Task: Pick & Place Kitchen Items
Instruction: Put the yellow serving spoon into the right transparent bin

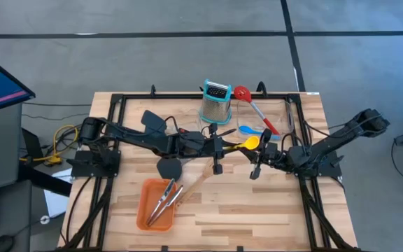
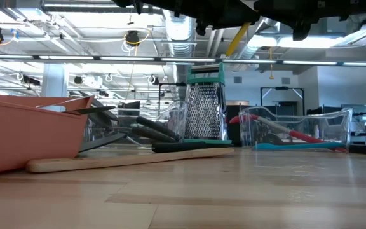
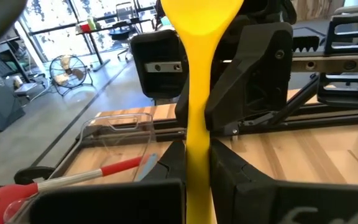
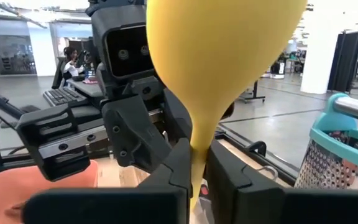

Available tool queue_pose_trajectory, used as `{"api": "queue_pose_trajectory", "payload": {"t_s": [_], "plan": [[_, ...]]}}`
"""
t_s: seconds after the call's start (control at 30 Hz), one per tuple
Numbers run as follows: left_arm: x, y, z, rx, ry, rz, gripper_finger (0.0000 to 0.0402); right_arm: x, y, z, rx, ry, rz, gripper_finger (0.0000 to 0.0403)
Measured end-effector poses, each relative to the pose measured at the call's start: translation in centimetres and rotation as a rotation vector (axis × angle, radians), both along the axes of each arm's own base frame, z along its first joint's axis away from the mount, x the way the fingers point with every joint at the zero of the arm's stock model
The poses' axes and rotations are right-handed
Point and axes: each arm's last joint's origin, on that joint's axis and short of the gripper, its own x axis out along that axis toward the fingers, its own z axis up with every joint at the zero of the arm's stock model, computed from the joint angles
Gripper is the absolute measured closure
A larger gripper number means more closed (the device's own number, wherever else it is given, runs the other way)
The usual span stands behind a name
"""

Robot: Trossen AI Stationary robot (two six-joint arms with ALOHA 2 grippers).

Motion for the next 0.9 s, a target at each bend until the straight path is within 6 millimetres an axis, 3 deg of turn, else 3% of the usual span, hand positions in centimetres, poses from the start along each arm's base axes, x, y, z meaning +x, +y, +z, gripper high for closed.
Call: {"api": "queue_pose_trajectory", "payload": {"t_s": [0.9], "plan": [[0.19,0.02,-0.26,-0.035,-0.007,-0.018,0.0366,0.02,0.08,0.08,-0.028,-0.001,0.032,0.0386]]}}
